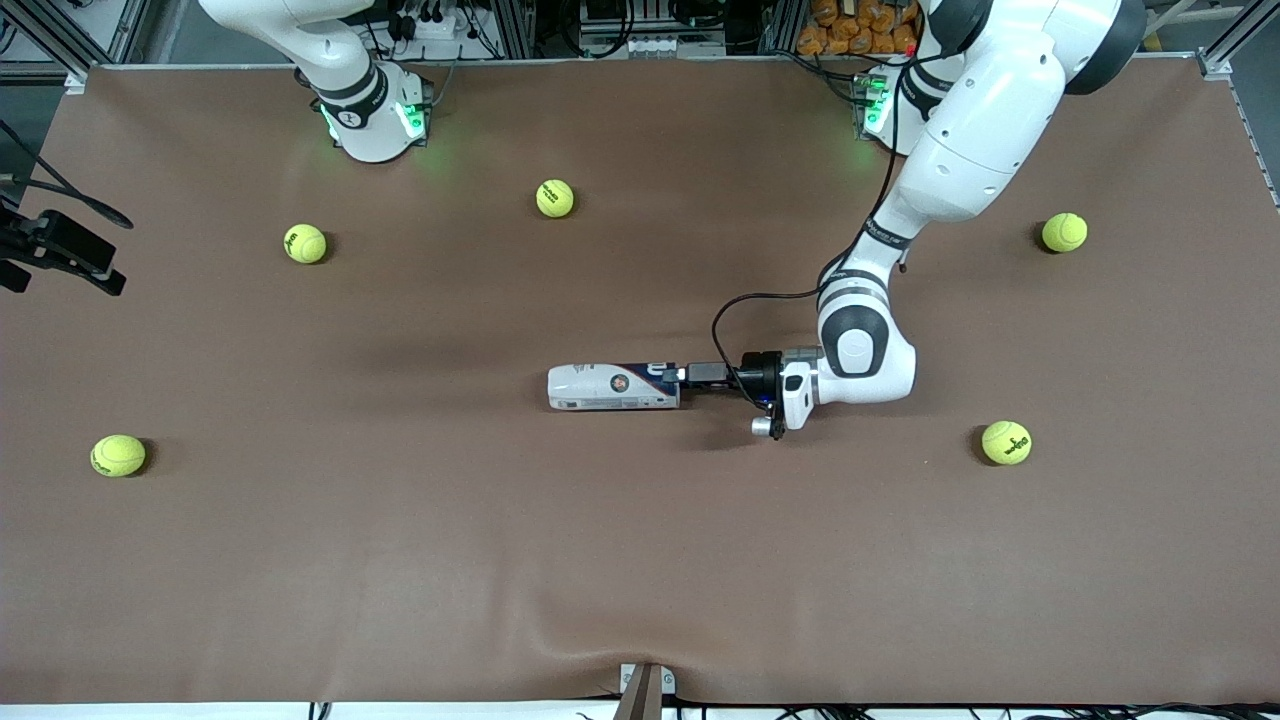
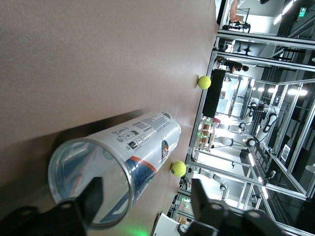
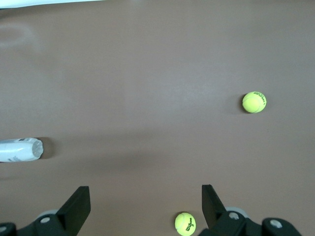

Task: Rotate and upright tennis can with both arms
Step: 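Grasp the can's closed end with the left gripper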

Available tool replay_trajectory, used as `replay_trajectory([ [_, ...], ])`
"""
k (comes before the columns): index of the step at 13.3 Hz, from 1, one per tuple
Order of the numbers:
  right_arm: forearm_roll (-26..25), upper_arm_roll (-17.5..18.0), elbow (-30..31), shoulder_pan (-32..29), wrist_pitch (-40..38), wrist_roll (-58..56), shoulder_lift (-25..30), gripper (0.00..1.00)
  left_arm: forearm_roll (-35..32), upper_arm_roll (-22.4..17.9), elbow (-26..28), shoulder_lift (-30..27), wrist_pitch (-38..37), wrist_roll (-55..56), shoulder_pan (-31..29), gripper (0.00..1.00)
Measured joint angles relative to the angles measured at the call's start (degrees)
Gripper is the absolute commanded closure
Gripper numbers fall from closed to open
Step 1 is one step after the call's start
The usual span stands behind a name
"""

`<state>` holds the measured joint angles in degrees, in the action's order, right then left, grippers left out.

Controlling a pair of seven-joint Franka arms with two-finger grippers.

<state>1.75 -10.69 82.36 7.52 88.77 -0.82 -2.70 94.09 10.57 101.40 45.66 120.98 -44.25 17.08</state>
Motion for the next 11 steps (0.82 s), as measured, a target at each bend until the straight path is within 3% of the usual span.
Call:
replay_trajectory([
  [2,0.14,2.11,0.00,-3.22,-0.70,-3.46,0.00,0.00,0.49,0.00,-0.09,0.16,0.36,-0.63,0.35,1.00],
  [11,0.30,3.20,-0.20,-4.03,-4.37,-6.34,0.00,0.00,0.73,-0.09,-2.86,0.08,0.30,-0.61,0.13,1.00],
])
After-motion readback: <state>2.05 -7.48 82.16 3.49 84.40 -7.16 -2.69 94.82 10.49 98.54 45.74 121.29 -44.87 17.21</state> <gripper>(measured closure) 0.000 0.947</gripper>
